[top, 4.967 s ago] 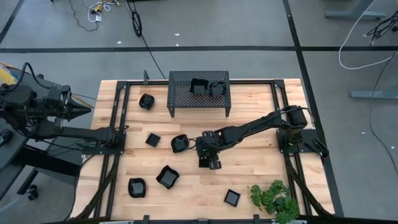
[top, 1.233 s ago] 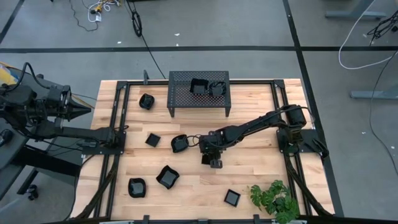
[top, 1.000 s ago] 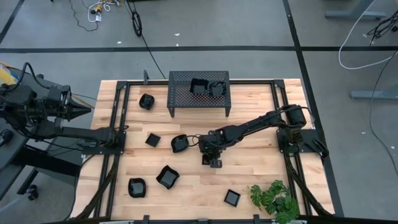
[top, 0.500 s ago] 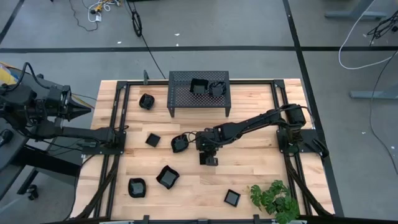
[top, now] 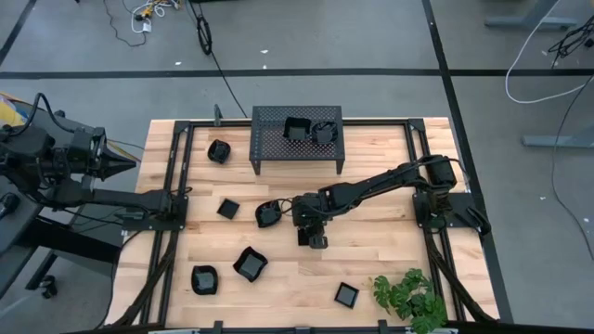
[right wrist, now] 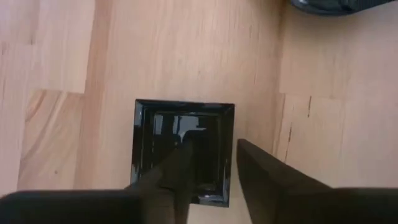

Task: Pick & Place Mini shaped plates
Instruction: Put the square plate on the shelf

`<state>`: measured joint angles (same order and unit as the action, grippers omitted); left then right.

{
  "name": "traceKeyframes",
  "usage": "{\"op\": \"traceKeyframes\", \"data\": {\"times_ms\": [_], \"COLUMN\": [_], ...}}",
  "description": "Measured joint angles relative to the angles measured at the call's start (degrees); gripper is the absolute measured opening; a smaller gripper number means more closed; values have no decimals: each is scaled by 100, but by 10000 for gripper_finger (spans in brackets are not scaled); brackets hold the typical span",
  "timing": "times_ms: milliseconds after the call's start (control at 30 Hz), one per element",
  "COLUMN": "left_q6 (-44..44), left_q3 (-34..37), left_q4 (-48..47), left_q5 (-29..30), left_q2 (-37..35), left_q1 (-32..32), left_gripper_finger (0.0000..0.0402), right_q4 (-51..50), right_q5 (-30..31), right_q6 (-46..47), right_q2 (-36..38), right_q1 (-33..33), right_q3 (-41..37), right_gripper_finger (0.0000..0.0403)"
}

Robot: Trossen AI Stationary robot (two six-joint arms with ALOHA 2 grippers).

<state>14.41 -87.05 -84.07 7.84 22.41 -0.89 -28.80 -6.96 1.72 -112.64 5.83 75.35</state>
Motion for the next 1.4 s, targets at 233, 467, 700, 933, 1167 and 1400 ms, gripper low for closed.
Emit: {"op": "traceKeyframes", "data": {"times_ms": [233, 467, 700, 933, 1167, 1400], "left_q6": [0, 0, 0, 0, 0, 0], "left_q3": [0, 0, 0, 0, 0, 0], "left_q4": [0, 1, 1, 2, 1, 1], "left_q5": [0, 0, 0, 0, 0, 0], "left_q2": [0, 0, 0, -4, -4, -4], "left_q1": [0, 2, 1, 0, 1, 2], "left_gripper_finger": [25, 25, 25, 25, 25, 25], "right_q4": [101, 131, 161, 209, 116, 115], "right_q5": [24, 4, 4, 2, -13, -26], "right_q6": [1, 0, 4, 4, 20, 46], "right_q2": [-148, -245, -245, -245, -244, -234], "right_q1": [-45, -40, -64, -64, -66, -65], "right_q3": [-4, -7, -9, -58, -129, -127], "right_gripper_finger": [167, 167, 128, 73, 36, 11]}}
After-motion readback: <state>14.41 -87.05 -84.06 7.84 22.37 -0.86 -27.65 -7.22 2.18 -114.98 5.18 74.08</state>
